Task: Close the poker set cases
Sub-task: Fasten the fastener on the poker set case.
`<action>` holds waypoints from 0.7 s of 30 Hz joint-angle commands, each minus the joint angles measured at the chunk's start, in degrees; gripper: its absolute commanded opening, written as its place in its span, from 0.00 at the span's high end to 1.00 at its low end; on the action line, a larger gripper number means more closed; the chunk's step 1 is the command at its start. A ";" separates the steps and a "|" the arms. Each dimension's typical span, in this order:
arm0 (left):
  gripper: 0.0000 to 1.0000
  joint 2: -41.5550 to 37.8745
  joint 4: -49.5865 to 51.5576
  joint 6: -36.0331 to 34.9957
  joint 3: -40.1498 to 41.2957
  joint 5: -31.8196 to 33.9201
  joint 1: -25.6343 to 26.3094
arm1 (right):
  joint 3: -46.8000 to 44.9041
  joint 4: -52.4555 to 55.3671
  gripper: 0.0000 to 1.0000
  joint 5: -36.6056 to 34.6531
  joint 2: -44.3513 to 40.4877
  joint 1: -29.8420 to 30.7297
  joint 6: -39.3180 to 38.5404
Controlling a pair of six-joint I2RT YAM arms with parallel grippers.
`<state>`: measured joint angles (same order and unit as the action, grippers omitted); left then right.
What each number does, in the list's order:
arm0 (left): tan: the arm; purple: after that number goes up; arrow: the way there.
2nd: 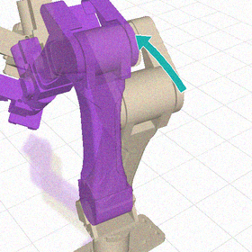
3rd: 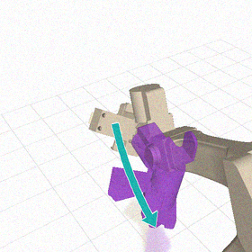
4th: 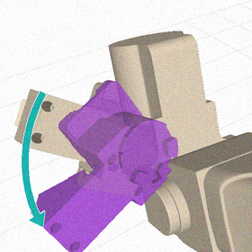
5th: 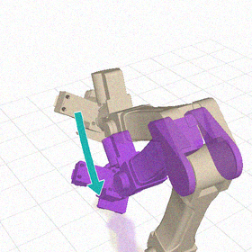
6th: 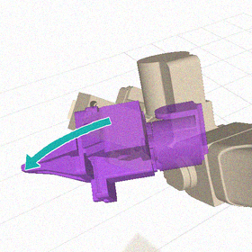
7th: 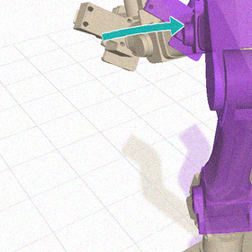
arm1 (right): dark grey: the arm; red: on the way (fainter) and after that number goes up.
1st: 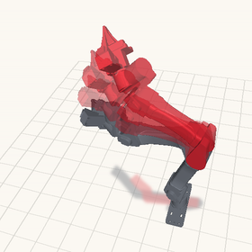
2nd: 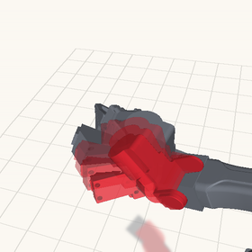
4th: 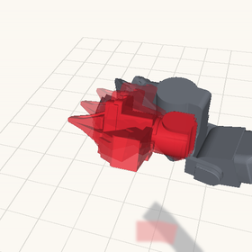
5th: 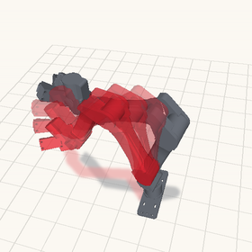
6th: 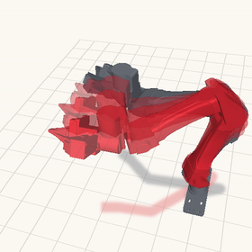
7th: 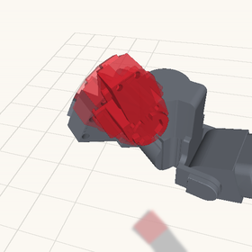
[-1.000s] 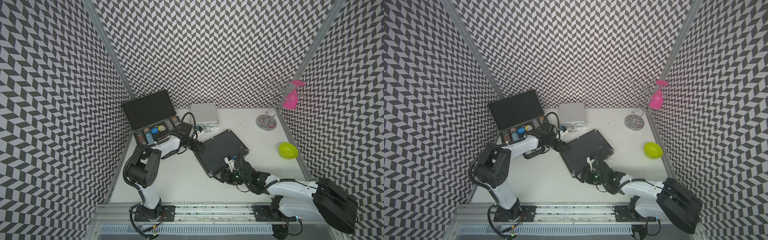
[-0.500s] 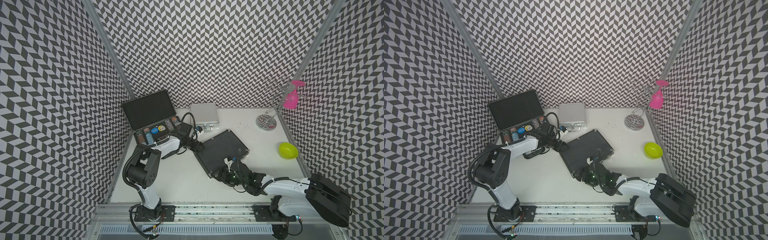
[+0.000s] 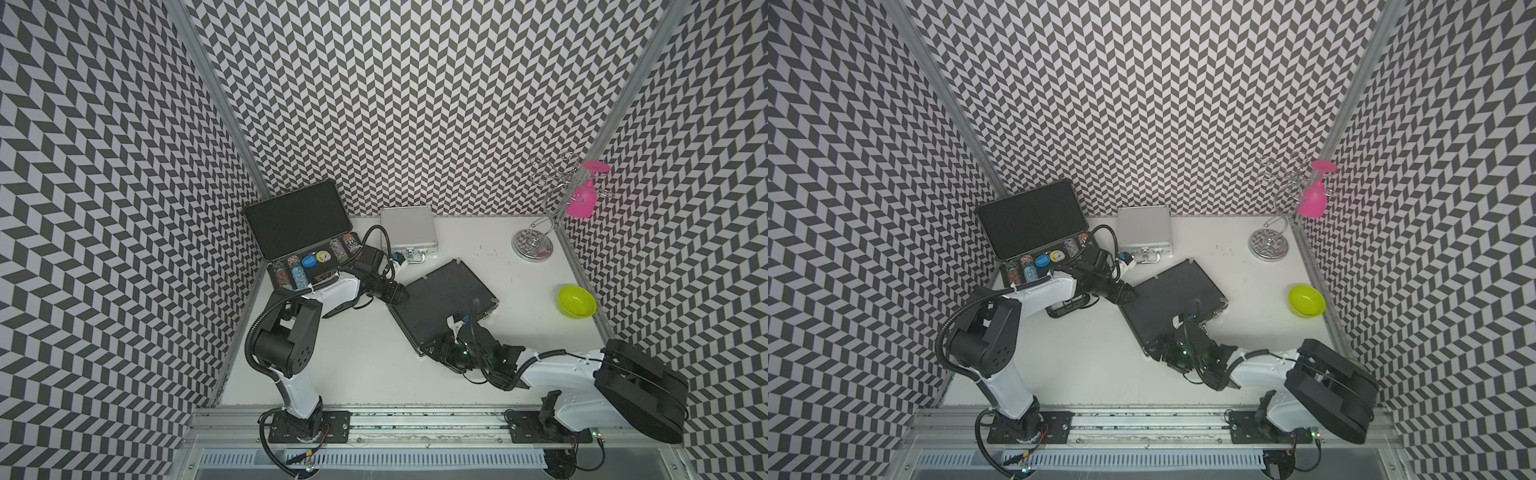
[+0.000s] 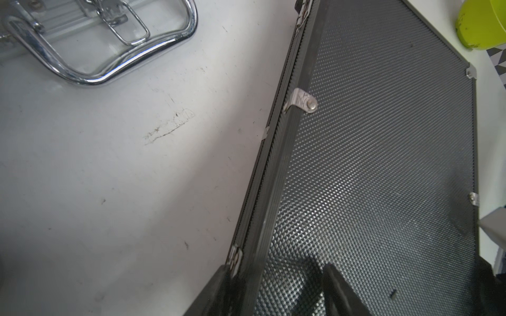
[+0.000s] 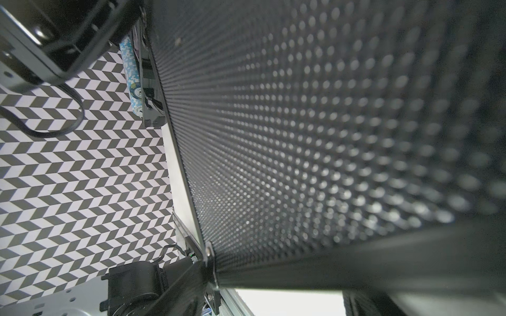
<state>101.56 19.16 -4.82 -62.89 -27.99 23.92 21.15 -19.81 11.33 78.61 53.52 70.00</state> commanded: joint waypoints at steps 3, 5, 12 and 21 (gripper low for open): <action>0.46 -0.33 4.04 0.20 2.07 -1.02 1.06 | -0.06 -5.21 0.24 -2.10 0.93 0.32 2.26; 0.46 -0.33 4.13 0.16 2.16 -1.15 1.17 | 0.42 -4.94 0.24 -2.79 1.09 0.27 2.36; 0.47 -0.41 4.29 0.03 2.35 -1.58 1.50 | 2.47 -4.26 0.29 -4.76 3.25 0.27 2.55; 0.48 -0.94 4.40 -0.19 3.05 -1.98 1.70 | 2.21 -2.60 0.30 -8.85 3.66 0.18 2.92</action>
<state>100.90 17.93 -4.84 -61.93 -27.75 23.92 22.92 -20.86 10.90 81.58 54.61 72.58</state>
